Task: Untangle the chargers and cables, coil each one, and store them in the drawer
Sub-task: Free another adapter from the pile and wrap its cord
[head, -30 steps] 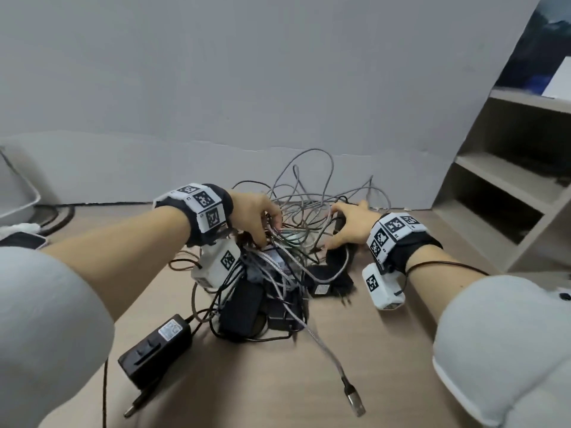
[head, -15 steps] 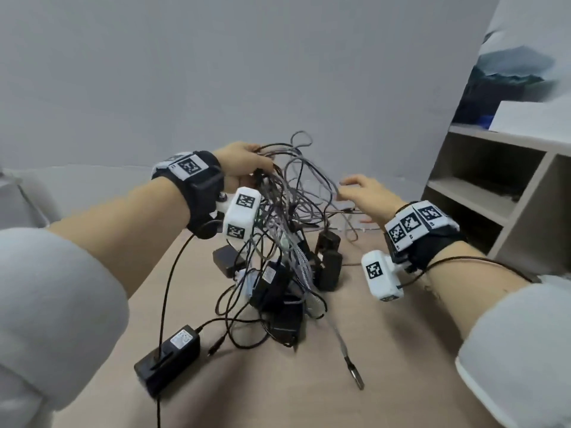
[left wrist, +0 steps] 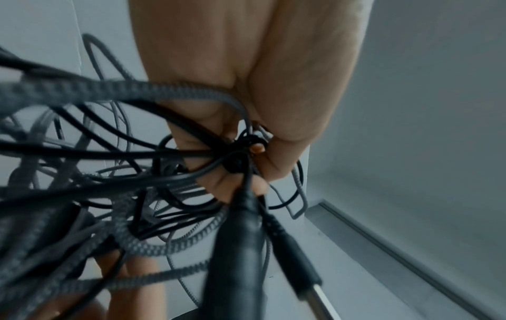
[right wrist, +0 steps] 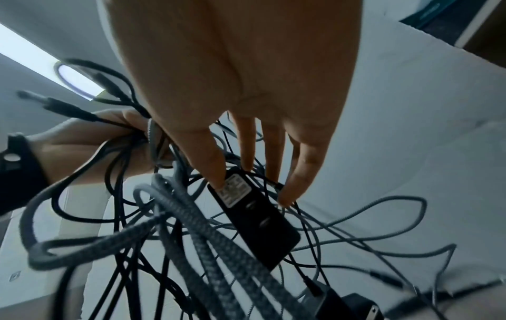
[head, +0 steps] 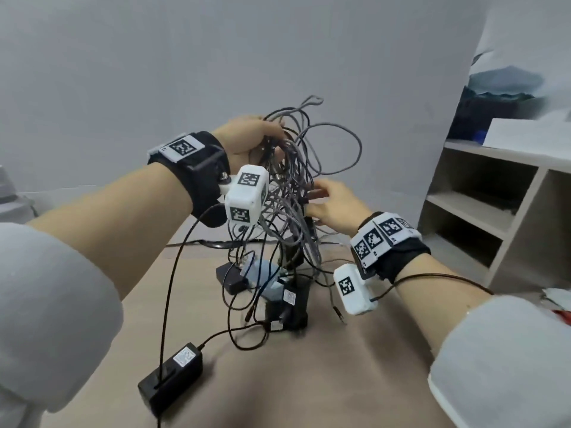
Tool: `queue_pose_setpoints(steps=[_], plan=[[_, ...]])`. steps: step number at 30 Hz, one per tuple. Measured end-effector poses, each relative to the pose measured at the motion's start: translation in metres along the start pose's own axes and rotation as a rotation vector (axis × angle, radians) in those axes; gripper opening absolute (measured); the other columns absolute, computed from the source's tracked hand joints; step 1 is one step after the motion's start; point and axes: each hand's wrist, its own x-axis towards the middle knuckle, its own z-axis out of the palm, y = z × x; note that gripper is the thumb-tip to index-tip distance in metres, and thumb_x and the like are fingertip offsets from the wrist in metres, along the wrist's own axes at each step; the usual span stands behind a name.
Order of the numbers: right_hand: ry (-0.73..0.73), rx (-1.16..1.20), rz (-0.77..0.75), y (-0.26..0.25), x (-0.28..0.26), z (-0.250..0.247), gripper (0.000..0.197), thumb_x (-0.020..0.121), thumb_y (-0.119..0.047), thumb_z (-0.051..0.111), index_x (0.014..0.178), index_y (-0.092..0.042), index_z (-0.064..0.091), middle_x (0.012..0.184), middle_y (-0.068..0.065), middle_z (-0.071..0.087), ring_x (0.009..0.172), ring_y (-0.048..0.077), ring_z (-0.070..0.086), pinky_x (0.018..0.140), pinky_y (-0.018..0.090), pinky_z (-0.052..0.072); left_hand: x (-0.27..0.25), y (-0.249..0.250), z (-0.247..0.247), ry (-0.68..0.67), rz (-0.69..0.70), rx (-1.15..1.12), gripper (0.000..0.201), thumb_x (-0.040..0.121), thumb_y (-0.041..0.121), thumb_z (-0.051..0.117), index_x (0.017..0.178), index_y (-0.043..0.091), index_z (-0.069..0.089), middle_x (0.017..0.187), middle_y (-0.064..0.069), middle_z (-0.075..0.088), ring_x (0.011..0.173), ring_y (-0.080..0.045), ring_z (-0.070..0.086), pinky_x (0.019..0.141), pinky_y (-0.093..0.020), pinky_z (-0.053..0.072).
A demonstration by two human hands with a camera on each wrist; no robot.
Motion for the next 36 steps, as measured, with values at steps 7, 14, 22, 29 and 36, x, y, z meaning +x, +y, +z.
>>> queue_pose_setpoints(steps=[7,14,22,29,36], plan=[[-0.066,0.091,-0.015,0.002,-0.006,0.004,0.022,0.091,-0.002,0.062,0.102,-0.016,0.075,0.086,-0.007,0.072,0.072,-0.002,0.061,0.063,0.011,0.043,0.003,-0.019,-0.006,-0.045,0.037,0.068,0.026,0.093,-0.012,0.052,0.086,0.012,0.059,0.077,-0.004,0.053,0.057,-0.013,0.055,0.044,-0.021,0.046],[-0.028,-0.001,0.047,0.000,-0.001,0.000,0.023,0.089,-0.028,0.072,0.069,-0.019,0.078,0.053,0.002,0.055,0.062,0.014,0.044,0.070,0.034,0.042,0.009,-0.027,-0.005,-0.097,0.049,0.127,0.028,0.091,-0.015,0.053,0.088,0.012,0.059,0.081,-0.004,0.055,0.064,-0.016,0.052,0.045,-0.022,0.048],[-0.083,-0.044,0.002,0.002,-0.006,0.006,0.016,0.092,-0.024,0.072,0.082,-0.011,0.075,0.077,0.002,0.071,0.070,0.005,0.056,0.076,0.026,0.044,0.009,-0.034,-0.007,-0.121,0.066,0.160,0.027,0.091,-0.014,0.055,0.093,0.012,0.064,0.079,-0.004,0.057,0.067,-0.017,0.057,0.047,-0.023,0.051],[0.223,-0.067,0.109,0.015,0.007,-0.014,0.027,0.103,-0.029,0.054,0.081,-0.016,0.065,0.082,0.003,0.062,0.079,0.021,0.054,0.075,0.029,0.040,0.012,-0.045,-0.037,-0.042,0.071,0.164,0.031,0.089,-0.012,0.062,0.110,0.011,0.061,0.069,0.002,0.058,0.065,-0.016,0.064,0.052,-0.026,0.055],[0.461,0.032,0.145,0.002,0.015,-0.021,0.034,0.106,-0.020,0.038,0.114,0.003,0.061,0.113,0.018,0.063,0.107,0.035,0.056,0.083,0.033,0.039,0.009,-0.072,-0.044,-0.105,-0.047,0.128,0.056,0.088,-0.016,0.060,0.137,0.009,0.052,0.089,-0.007,0.062,0.072,-0.016,0.070,0.068,-0.027,0.061]])
